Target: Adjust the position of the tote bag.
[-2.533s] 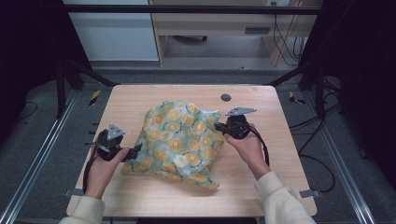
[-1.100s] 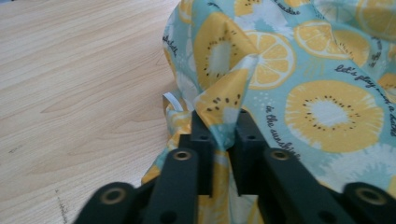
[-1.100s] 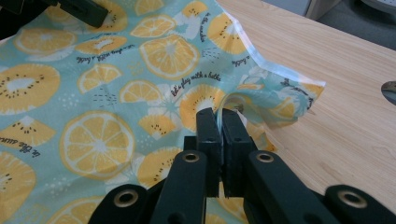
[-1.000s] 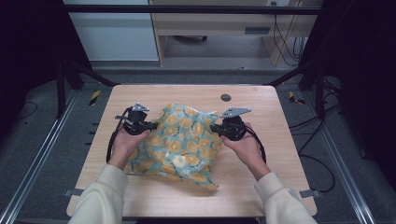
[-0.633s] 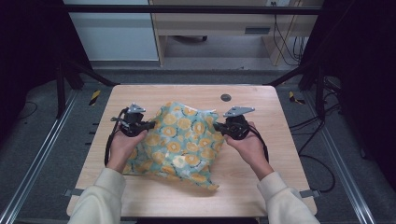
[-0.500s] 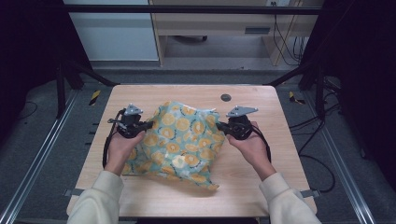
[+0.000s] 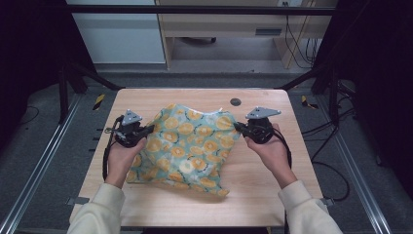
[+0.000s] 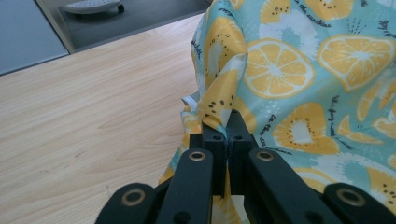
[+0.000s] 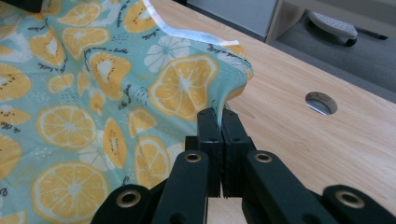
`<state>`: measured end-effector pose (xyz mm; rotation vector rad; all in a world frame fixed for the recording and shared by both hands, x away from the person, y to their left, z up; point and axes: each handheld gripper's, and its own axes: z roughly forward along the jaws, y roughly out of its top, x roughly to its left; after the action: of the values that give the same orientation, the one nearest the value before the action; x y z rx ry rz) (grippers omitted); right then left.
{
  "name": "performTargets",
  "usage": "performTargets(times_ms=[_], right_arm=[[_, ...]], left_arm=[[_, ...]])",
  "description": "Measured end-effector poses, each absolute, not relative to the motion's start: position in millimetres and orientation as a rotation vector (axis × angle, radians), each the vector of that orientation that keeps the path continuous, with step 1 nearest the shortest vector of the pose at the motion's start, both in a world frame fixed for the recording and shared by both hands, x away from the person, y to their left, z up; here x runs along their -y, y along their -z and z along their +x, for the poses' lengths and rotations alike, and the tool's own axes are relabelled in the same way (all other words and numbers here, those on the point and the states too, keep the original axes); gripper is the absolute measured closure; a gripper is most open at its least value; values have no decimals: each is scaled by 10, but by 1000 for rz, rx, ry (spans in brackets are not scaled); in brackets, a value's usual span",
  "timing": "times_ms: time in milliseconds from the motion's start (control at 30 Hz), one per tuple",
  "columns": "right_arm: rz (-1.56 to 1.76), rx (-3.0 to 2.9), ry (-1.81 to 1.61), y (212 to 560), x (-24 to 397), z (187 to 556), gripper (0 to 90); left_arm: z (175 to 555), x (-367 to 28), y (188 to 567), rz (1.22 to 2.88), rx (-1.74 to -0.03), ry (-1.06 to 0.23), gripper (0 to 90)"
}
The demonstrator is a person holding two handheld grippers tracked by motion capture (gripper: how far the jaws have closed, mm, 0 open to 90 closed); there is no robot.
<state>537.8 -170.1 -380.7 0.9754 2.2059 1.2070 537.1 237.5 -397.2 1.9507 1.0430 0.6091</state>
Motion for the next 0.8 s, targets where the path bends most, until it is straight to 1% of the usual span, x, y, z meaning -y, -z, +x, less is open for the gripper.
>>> performTargets(times_ms=[200,433,800], right_arm=[[973,-2187,-1226,3711,1740,5350,896],[934,-2153,-1253,3597,1804,5306,896],[888,-2108,-1303,3550,1881,5233,895]], left_arm=[[5304,-2389,3912,1930,-1028,-599,900],[5221,-2353,3797,1940,-971,-633,900],[5128,-2369,3719,1900,-928,-641,900]])
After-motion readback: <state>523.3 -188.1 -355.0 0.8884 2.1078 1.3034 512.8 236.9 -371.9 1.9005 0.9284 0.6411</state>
